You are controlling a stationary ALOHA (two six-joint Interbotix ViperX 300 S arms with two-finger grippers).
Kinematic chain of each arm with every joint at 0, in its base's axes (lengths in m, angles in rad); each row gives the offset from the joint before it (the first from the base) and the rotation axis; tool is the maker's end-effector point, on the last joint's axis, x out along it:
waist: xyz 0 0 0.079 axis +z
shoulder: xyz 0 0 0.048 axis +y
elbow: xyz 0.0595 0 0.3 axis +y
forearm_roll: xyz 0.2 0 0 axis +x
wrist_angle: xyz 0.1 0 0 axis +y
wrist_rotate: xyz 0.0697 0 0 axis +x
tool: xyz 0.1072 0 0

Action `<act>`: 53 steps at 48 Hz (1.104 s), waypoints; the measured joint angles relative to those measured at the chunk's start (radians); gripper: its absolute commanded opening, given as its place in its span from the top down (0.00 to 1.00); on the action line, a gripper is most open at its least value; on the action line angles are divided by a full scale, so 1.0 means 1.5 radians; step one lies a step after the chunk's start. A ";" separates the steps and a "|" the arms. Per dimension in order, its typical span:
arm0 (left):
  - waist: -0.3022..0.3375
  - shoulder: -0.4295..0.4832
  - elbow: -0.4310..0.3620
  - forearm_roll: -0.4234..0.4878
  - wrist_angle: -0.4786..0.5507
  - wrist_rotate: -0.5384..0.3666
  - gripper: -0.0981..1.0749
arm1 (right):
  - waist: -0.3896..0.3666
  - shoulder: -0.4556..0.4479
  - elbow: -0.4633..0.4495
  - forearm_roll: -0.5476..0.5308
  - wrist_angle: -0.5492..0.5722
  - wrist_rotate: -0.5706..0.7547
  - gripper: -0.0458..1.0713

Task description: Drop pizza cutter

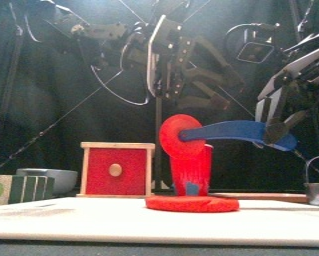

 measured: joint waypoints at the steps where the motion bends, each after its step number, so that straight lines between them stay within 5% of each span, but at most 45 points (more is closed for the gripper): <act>1: 0.000 -0.001 0.005 0.001 -0.003 0.000 0.11 | -0.004 -0.005 0.000 0.020 0.012 0.012 0.65; 14: -0.001 -0.022 0.076 0.004 -0.064 0.001 0.11 | -0.031 -0.085 0.032 0.172 0.096 0.200 0.65; 28: 0.001 -0.029 0.128 0.032 -0.073 0.001 0.11 | -0.026 -0.159 0.061 0.152 0.148 0.540 0.65; 40: 0.002 -0.049 0.159 0.045 -0.073 0.001 0.11 | 0.012 -0.104 0.059 0.133 0.153 0.783 0.62; 53: 0.009 -0.061 0.178 0.053 -0.074 0.001 0.11 | 0.067 -0.019 0.030 0.134 0.137 0.872 0.20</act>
